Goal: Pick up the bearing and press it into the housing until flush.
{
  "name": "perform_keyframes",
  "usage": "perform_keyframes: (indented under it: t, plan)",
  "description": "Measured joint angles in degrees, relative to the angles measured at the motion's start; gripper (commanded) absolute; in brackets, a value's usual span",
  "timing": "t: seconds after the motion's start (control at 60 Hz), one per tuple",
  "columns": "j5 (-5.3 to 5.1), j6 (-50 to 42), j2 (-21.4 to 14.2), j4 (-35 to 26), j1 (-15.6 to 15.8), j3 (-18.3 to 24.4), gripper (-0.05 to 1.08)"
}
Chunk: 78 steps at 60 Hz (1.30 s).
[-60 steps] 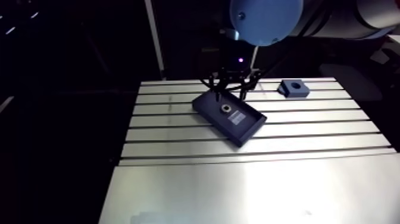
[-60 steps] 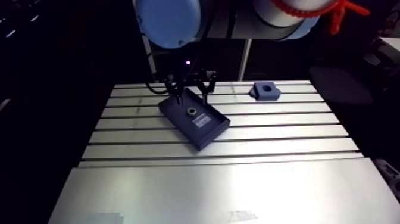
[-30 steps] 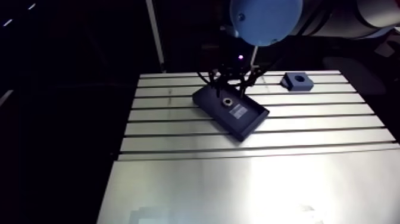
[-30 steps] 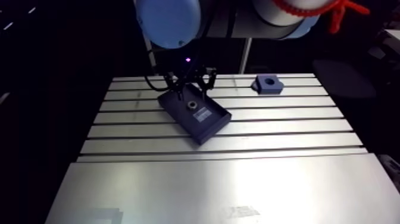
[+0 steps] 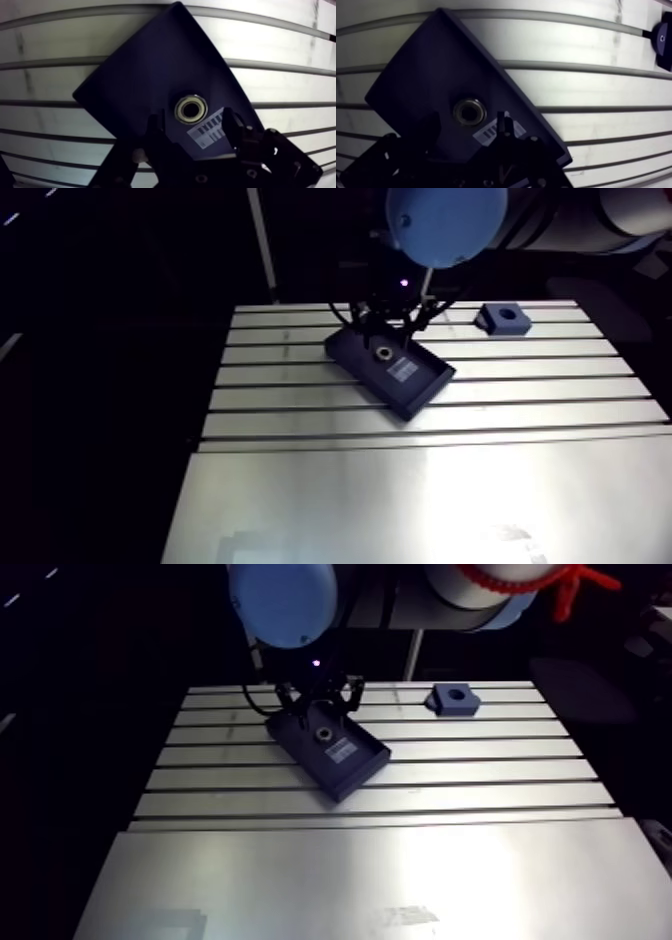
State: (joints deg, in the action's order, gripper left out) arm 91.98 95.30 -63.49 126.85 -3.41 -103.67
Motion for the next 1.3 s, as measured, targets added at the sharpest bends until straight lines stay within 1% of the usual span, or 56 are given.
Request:
perform_keyframes:
  t: [0.4, 0.683, 1.3]
  plan:
    - [0.0, 0.02, 0.45, 0.1, 0.13, -0.13, 0.35]
    - [-0.01, -0.05, 0.83, 0.11, 0.16, -0.17, 0.41]
    - [-0.09, -0.07, 1.23, 1.33, 0.16, -0.17, 0.45]
